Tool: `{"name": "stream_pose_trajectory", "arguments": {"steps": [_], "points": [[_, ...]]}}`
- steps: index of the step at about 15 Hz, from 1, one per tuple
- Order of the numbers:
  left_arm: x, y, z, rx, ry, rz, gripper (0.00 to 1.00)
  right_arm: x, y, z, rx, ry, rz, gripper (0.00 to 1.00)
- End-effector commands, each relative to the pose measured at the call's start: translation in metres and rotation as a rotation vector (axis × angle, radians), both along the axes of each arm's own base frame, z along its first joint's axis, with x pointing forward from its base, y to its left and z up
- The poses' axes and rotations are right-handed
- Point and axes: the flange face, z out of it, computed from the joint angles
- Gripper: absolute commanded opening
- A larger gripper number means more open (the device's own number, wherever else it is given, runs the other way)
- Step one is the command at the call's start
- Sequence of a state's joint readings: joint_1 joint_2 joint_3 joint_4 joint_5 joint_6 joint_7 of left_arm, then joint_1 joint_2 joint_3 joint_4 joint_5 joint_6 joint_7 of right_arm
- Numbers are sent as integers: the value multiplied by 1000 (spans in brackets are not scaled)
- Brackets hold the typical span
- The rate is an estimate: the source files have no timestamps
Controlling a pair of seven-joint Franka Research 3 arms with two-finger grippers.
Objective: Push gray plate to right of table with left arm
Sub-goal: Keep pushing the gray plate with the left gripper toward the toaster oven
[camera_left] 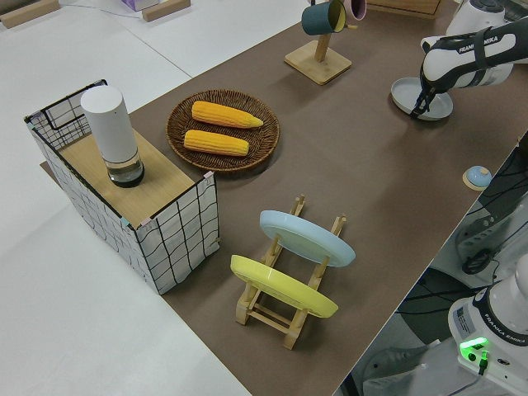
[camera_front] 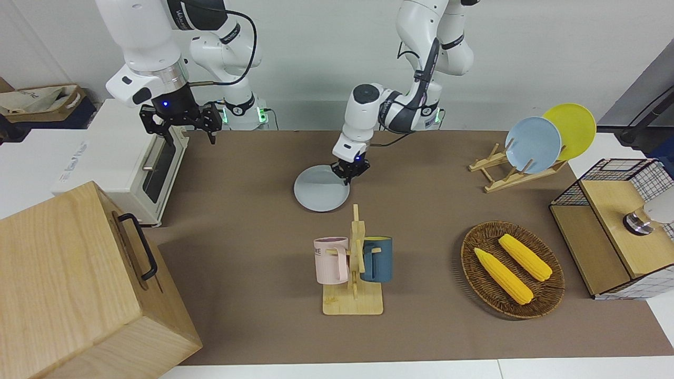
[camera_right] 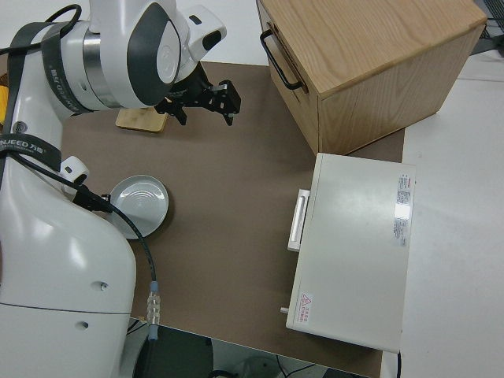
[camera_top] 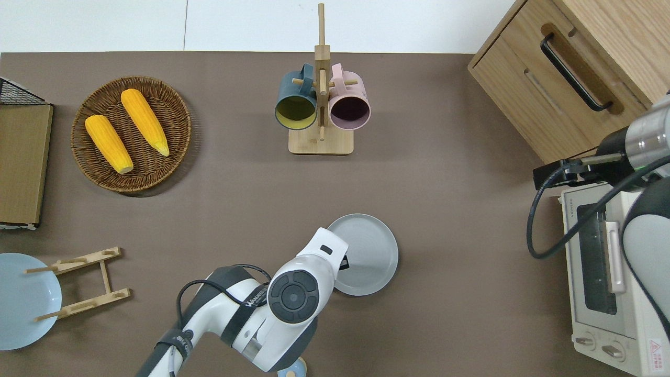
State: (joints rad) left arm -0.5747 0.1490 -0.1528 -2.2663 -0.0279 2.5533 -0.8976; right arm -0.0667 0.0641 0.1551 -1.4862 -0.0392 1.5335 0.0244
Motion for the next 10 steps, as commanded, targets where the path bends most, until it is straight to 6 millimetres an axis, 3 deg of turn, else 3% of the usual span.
{"name": "stream_pose_trajectory", "arguments": {"steps": [1, 10], "points": [[4, -40, 0, -34, 0, 41, 0, -3, 0, 3, 6, 4, -4, 983], [-7, -126, -2, -92, 2, 117, 0, -3, 0, 3, 6, 4, -6, 983]]}}
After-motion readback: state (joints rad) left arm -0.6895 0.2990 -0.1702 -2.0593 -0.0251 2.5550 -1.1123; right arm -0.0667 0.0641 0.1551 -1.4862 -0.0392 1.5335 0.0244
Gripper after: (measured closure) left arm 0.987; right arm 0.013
